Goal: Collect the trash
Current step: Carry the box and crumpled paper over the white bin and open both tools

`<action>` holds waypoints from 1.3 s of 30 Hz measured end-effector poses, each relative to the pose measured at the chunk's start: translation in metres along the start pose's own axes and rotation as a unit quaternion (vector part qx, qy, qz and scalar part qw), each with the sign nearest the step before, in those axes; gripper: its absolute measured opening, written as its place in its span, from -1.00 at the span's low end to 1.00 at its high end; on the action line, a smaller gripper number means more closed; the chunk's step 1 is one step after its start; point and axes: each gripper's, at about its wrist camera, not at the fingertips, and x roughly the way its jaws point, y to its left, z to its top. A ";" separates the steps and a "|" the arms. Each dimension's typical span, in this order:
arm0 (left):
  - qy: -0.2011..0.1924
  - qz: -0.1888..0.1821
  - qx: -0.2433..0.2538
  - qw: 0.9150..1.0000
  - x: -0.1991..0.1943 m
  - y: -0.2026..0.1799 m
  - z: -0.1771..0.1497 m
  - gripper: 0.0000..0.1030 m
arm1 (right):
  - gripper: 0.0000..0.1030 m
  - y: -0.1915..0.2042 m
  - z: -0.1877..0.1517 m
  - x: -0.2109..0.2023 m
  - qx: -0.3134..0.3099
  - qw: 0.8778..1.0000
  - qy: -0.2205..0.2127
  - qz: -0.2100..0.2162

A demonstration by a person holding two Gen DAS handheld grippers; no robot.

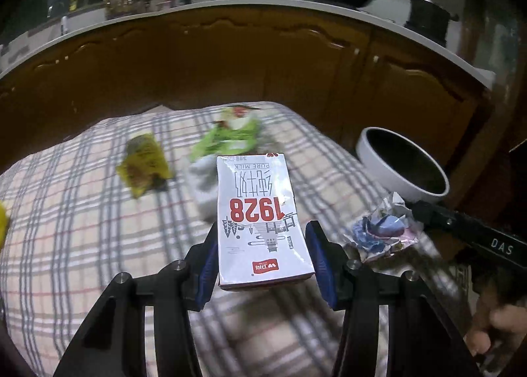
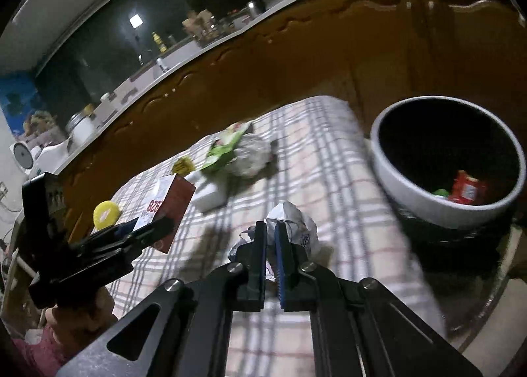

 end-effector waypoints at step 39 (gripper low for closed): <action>0.033 -0.092 0.092 0.991 0.095 -0.122 0.072 -0.05 | -0.94 -0.116 0.058 -0.066 0.043 0.991 -0.096 -0.082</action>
